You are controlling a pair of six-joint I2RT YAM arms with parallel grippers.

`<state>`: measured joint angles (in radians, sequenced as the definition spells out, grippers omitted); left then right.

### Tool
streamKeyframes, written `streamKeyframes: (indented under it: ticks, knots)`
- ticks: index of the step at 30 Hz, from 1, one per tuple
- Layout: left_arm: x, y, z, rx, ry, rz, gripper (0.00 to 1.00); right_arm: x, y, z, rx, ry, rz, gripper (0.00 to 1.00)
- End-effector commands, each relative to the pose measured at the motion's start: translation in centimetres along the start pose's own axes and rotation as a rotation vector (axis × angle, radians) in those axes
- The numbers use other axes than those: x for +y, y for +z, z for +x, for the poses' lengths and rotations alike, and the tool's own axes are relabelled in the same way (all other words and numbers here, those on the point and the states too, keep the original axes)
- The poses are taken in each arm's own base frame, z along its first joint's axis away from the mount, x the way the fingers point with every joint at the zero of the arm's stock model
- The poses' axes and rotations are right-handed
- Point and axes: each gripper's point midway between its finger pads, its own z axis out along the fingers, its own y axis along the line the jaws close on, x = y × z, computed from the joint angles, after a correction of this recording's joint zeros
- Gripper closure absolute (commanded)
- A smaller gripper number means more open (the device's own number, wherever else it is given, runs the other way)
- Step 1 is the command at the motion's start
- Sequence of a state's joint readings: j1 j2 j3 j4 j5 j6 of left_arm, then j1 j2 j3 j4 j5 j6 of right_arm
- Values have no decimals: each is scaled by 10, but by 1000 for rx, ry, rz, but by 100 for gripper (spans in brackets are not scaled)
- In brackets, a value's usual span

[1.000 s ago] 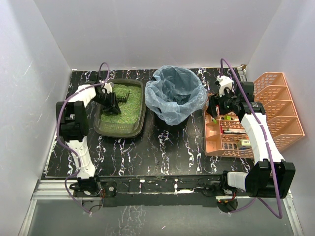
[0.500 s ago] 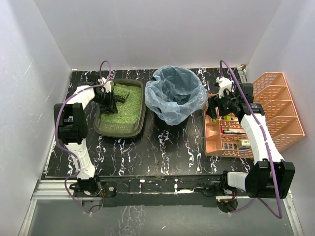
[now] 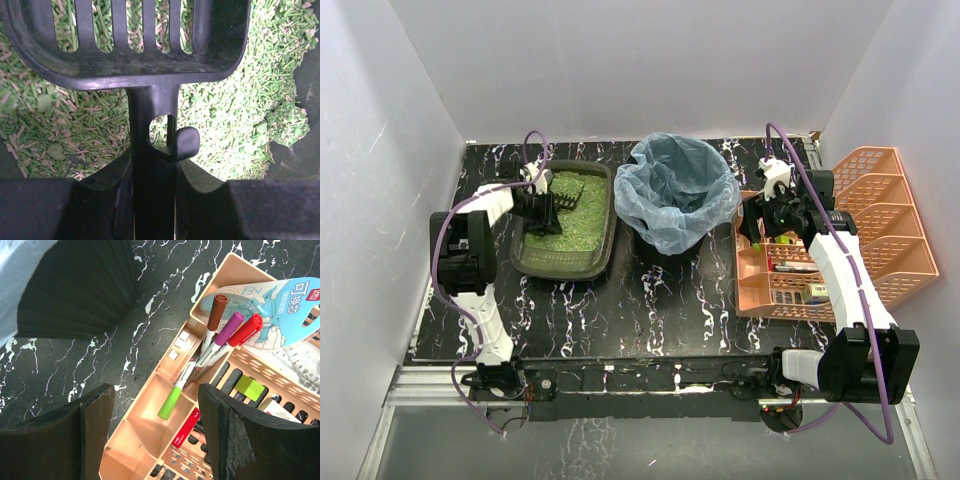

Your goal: Clean the litter box

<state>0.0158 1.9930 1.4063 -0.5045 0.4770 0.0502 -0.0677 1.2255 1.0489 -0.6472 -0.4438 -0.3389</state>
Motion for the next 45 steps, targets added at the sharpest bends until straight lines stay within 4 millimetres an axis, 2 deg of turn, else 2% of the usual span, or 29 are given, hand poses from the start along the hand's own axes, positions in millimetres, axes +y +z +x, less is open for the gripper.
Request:
streamKeyframes:
  ticks: [1, 8, 15, 21, 27, 30, 33, 37, 39, 43, 45]
  knots:
    - [-25, -26, -19, -145, 64, 53, 100, -4, -6, -21, -83, -52, 19, 27]
    - [-27, -33, -26, -216, 86, 44, 100, -4, -6, -22, -85, -53, 20, 27]
    - [-32, -36, -20, -258, 94, 67, 100, -5, -8, -22, -87, -55, 26, 27]
    - [-41, -46, -4, -293, 126, 84, 100, -4, -8, -24, -88, -54, 21, 27]
    - [-33, -63, 12, -296, 99, 89, 100, -3, -7, -25, -91, -56, 14, 27]
    - [-44, -63, 25, -261, 138, 95, 100, -3, -6, -26, -90, -52, 6, 27]
    - [-47, -71, 33, -252, 170, 65, 100, -2, -7, -26, -93, -54, 8, 27]
    - [-28, -80, 33, -247, 89, 51, 100, -1, -7, -25, -94, -51, 2, 27]
    - [-30, -78, 36, -213, 83, 77, 100, -1, -8, -27, -98, -51, 0, 27]
    - [-48, -74, 49, -202, 149, 75, 100, -1, -10, -27, -97, -53, 10, 27]
    - [-43, -77, 52, -205, 128, 59, 100, -2, -10, -25, -98, -55, 16, 27]
